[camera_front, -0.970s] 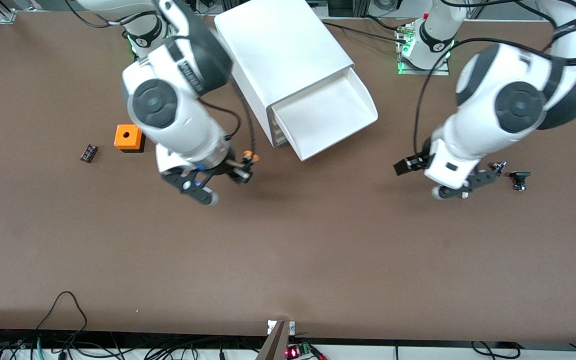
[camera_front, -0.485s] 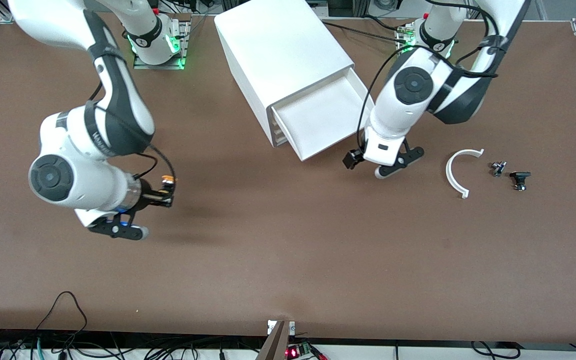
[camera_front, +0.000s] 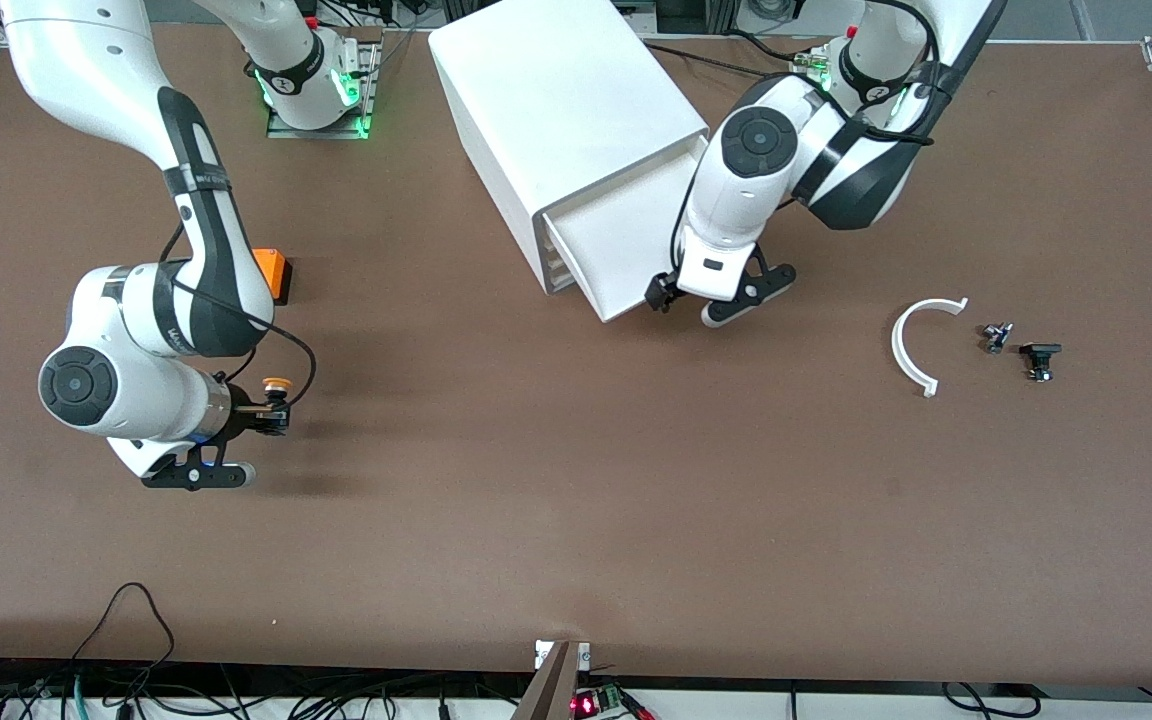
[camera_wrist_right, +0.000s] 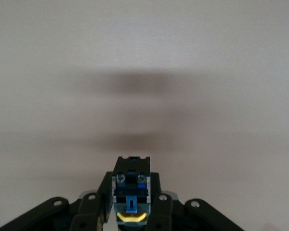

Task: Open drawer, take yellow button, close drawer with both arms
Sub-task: 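Lower the button onto the table while the left gripper pushes the drawer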

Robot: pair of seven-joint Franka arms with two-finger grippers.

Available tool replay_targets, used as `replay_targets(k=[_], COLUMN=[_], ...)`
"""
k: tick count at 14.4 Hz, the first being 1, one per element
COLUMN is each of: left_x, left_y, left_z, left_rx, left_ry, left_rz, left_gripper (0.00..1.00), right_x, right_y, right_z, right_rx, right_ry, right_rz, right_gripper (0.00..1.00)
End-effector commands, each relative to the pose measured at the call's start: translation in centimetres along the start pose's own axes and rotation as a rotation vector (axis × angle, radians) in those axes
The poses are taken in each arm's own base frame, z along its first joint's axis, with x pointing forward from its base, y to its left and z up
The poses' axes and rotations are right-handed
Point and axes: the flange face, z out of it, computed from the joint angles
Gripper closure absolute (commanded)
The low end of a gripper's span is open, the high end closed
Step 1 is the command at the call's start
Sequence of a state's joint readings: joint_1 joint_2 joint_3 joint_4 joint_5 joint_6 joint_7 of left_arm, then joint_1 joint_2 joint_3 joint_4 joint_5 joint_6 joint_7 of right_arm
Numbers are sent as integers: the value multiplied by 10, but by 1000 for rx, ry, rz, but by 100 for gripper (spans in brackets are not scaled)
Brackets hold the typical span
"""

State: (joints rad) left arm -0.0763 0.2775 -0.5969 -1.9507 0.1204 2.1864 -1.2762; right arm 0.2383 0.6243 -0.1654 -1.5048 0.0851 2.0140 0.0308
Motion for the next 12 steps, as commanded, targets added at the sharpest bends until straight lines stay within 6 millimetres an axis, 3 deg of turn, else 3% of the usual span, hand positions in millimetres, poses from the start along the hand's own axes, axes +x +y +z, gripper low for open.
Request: replay_targets(k=[1, 6, 10, 11, 12], left_x=[-38, -89, -113, -115, -116], left_y=[5, 12, 17, 17, 17], left_z=[-4, -1, -3, -3, -2], left_rx=[6, 49, 46, 45, 45], left_ry=[23, -11, -22, -25, -43], left_rz=[-6, -8, 30, 33, 23], left_gripper=[0, 0, 0, 0, 0], right_x=[-13, -29, -32, -31, -31], right_y=[20, 50, 60, 60, 60], right_z=[20, 64, 82, 83, 84], right_rx=[-5, -14, -13, -14, -14], right_ry=[39, 114, 114, 116, 114], right_rz=[-14, -8, 9, 12, 19], right_gripper=[100, 100, 100, 84, 52])
